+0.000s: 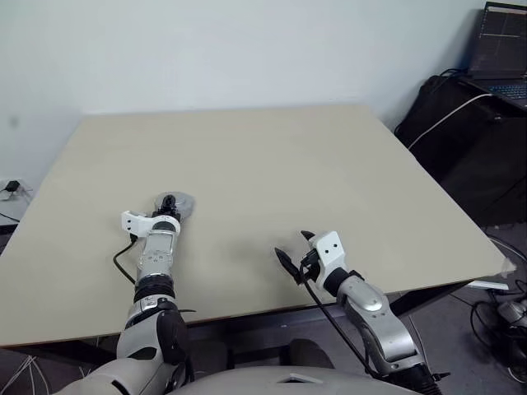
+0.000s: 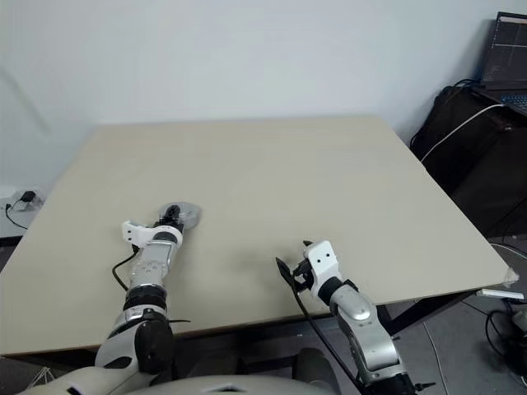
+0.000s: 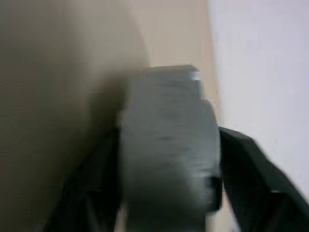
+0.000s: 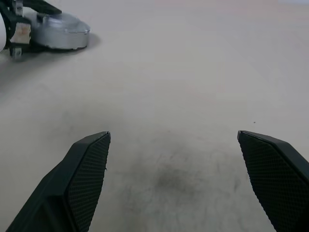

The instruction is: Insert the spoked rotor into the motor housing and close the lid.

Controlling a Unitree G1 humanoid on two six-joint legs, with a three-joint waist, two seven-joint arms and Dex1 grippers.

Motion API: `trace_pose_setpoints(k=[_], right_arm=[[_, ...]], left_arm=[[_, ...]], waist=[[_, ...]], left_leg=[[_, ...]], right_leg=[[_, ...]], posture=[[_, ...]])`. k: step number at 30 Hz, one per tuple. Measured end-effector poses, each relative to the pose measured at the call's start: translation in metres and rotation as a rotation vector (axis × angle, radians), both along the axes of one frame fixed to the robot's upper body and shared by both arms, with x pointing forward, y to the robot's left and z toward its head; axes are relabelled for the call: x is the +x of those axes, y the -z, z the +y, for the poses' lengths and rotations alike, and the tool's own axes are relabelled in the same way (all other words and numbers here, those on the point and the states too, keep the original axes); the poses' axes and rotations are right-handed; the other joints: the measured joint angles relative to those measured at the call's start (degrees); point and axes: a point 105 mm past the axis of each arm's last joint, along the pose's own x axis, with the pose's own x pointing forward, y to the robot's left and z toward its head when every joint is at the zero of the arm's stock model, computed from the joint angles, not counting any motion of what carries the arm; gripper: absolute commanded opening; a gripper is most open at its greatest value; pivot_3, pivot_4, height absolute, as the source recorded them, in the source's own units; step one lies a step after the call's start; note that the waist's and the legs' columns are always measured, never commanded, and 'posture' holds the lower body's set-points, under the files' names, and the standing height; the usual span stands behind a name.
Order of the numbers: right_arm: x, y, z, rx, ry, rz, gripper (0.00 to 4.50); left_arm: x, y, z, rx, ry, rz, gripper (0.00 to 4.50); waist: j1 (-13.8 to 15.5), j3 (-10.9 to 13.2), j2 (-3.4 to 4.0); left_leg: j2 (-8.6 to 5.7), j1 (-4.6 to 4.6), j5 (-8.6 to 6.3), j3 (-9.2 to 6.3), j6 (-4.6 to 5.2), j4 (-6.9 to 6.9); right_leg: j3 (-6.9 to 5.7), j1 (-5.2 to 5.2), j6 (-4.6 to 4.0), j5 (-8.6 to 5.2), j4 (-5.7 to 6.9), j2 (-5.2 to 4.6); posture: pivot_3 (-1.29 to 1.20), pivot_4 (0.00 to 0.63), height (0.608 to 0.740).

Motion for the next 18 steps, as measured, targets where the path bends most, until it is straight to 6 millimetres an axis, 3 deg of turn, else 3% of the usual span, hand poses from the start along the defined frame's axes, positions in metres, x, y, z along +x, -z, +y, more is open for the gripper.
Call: trace_pose_setpoints(k=[2,3,9,13,18], right_arm=[[0.000,0.000,0.001,0.005,0.000,0.000,4.50],[0.000,0.000,0.002,0.006,-0.001,0.001,4.50],[0.001,0.004,0.001,0.007,0.009,0.013,4.50],[0.001,0.007,0.001,-0.004,0.007,0.021,4.50],[0.000,0.006,0.006,0.013,-0.015,0.023,4.50]], left_arm=[[0.001,-0.002,-0.001,0.006,0.005,-0.001,4.40],[0.001,-0.003,-0.001,0.009,0.009,-0.001,4.47],[-0.023,-0.002,-0.004,0.057,0.044,0.050,4.47],[-0.053,0.002,-0.010,0.154,0.151,0.109,4.47],[-0.096,0.010,-0.016,0.432,0.363,0.195,4.47]], waist=[[0.0,-0.1,0.10],[0.0,-0.2,0.12],[-0.3,-0.5,0.17],[-0.4,-0.9,0.54],[-0.6,-1.0,0.74]], left_leg=[[0.00,0.08,0.00,0.00,0.00,0.00],[0.01,0.11,0.00,0.00,0.00,0.00],[0.02,0.17,-0.05,0.08,0.04,-0.04],[0.03,0.24,-0.19,0.15,0.06,-0.07],[0.08,0.88,-0.41,0.23,-0.22,-0.22]], right_leg=[[0.00,0.09,-0.05,-0.02,0.00,0.00],[0.00,0.11,-0.06,-0.03,0.00,0.00],[0.06,0.09,-0.05,-0.01,0.00,-0.11],[0.06,0.08,-0.31,-0.19,0.00,-0.18],[0.08,0.29,-0.41,-0.34,0.01,-0.18]], posture=[[0.00,0.000,0.740],[0.00,0.000,0.740],[0.00,0.000,0.740],[0.00,0.000,0.740],[0.00,0.000,0.740]])
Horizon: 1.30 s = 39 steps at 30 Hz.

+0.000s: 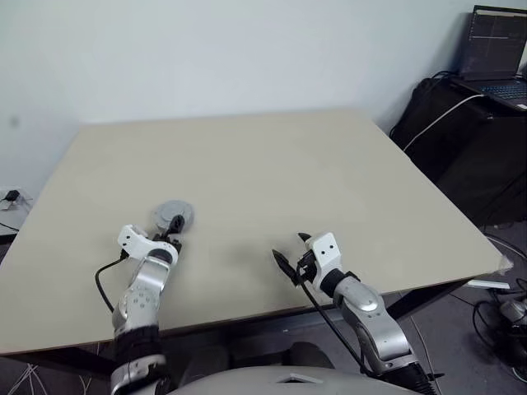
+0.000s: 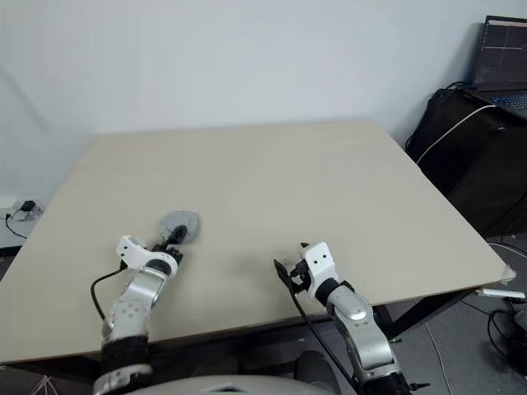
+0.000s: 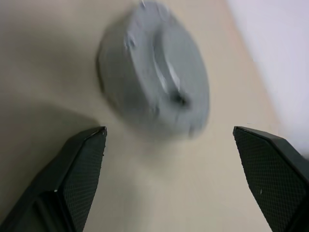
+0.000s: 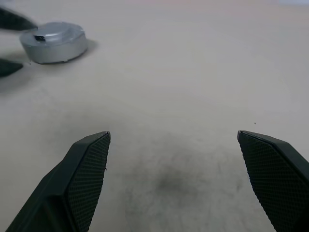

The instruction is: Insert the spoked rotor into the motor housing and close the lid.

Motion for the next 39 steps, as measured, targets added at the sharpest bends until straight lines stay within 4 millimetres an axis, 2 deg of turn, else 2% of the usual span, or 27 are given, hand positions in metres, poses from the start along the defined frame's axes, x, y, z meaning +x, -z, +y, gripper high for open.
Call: trace_pose_setpoints(k=[5,8,12,16,20,25,29,39], right_arm=[[0.001,-0.002,0.002,0.036,0.028,-0.001,4.50],[0.003,-0.004,0.001,0.069,0.085,-0.010,4.50],[0.004,-0.006,-0.007,0.054,0.154,-0.049,4.50],[0.006,-0.010,-0.018,0.025,0.225,-0.104,4.50],[0.005,-0.009,-0.026,0.005,0.256,-0.128,4.50],[0.005,-0.003,-0.028,-0.013,0.263,-0.117,4.50],[0.007,-0.005,-0.027,-0.018,0.266,-0.126,4.50],[0.009,-0.003,-0.025,-0.025,0.283,-0.125,4.50]], left_arm=[[-0.038,0.004,-0.003,0.330,0.174,-0.015,4.47],[-0.057,0.002,-0.003,0.518,0.188,-0.055,4.47],[-0.066,-0.017,-0.003,0.728,0.139,-0.162,4.47],[-0.073,-0.036,-0.012,0.845,0.085,-0.283,4.47],[-0.075,-0.045,-0.020,0.859,0.054,-0.360,4.47],[-0.074,-0.037,-0.029,0.841,0.073,-0.353,4.47],[-0.068,-0.038,-0.034,0.829,0.093,-0.374,4.47],[-0.063,-0.038,-0.034,0.827,0.101,-0.376,4.47]], waist=[[-0.3,0.1,0.07],[0.1,0.3,0.08],[1.0,0.4,0.09],[1.2,0.3,0.07],[1.4,0.3,0.08],[1.3,0.4,0.07],[1.3,0.4,0.07],[1.3,0.4,0.07]], left_leg=[[0.11,0.02,-0.03,0.01,-0.04,-0.01],[0.13,-0.13,-0.04,-0.01,-0.05,-0.02],[0.08,-0.52,-0.04,-0.05,-0.03,-0.01],[0.07,-1.01,-0.03,-0.03,0.00,0.00],[0.08,-1.03,-0.03,-0.02,0.02,-0.01],[0.10,-1.02,0.12,0.01,0.29,0.08],[0.11,-1.01,0.14,0.01,0.32,0.11],[0.10,-1.00,0.15,0.01,0.36,0.12]], right_leg=[[0.09,-0.04,0.23,-0.15,0.02,-0.22],[0.10,-0.16,0.22,-0.15,0.02,-0.38],[0.07,-0.44,0.16,-0.11,0.00,-0.57],[0.07,-0.97,-0.02,0.02,0.02,-0.54],[-0.09,-0.99,-0.01,0.00,0.01,-0.48],[-0.10,-0.95,0.26,-0.15,0.03,-0.37],[-0.11,-0.95,0.28,-0.15,0.05,-0.25],[-0.11,-0.93,0.17,-0.07,0.06,-0.20]], posture=[[0.00,0.000,0.740],[0.00,0.000,0.740],[0.00,0.000,0.740],[0.00,0.000,0.740],[0.00,0.000,0.740],[0.00,0.000,0.740],[0.00,0.000,0.740],[0.00,0.000,0.740]])
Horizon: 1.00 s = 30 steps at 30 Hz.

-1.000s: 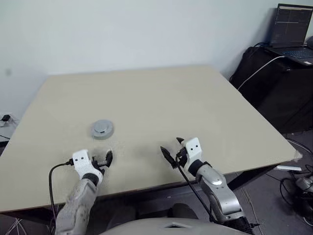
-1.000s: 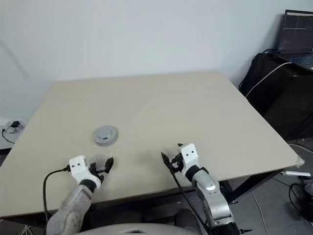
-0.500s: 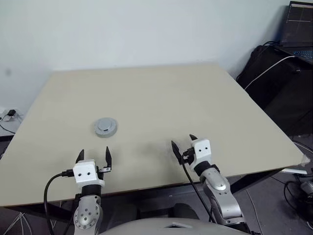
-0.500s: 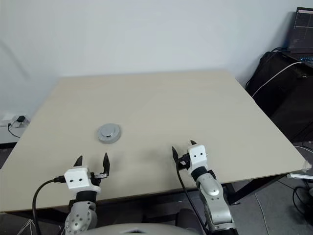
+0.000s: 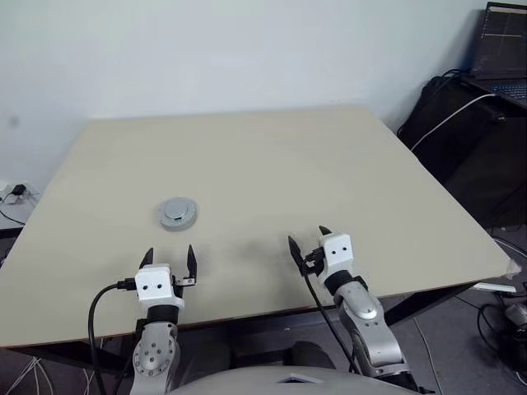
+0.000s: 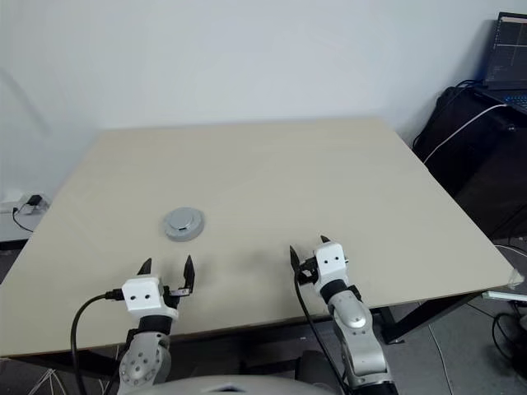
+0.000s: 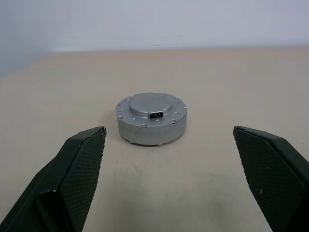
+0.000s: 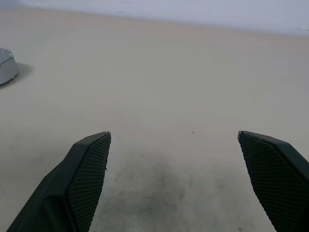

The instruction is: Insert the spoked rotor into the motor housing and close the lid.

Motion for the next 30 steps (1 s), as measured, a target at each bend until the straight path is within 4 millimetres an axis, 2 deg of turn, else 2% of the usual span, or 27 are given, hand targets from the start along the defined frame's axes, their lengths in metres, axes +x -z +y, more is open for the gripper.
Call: trace_pose_setpoints(k=[12,30], right_arm=[[0.0003,0.0078,-0.0002,0.000,0.003,0.016,4.50],[0.0019,0.0012,-0.0032,-0.016,0.039,-0.005,4.50]], left_arm=[[0.0009,0.0034,0.0009,0.000,-0.002,0.018,4.47],[0.0053,0.0064,-0.0016,-0.002,0.014,0.024,4.47]], waist=[[0.0,0.0,0.02],[0.0,0.0,0.02]], left_leg=[[-0.01,0.00,0.01,0.00,0.01,0.00],[-0.03,0.02,0.02,0.00,0.02,0.04]], right_leg=[[-0.01,0.01,-0.11,0.08,0.01,0.06],[-0.01,0.04,-0.13,0.10,0.04,0.09]], posture=[[0.00,0.000,0.740],[0.00,0.000,0.740]])
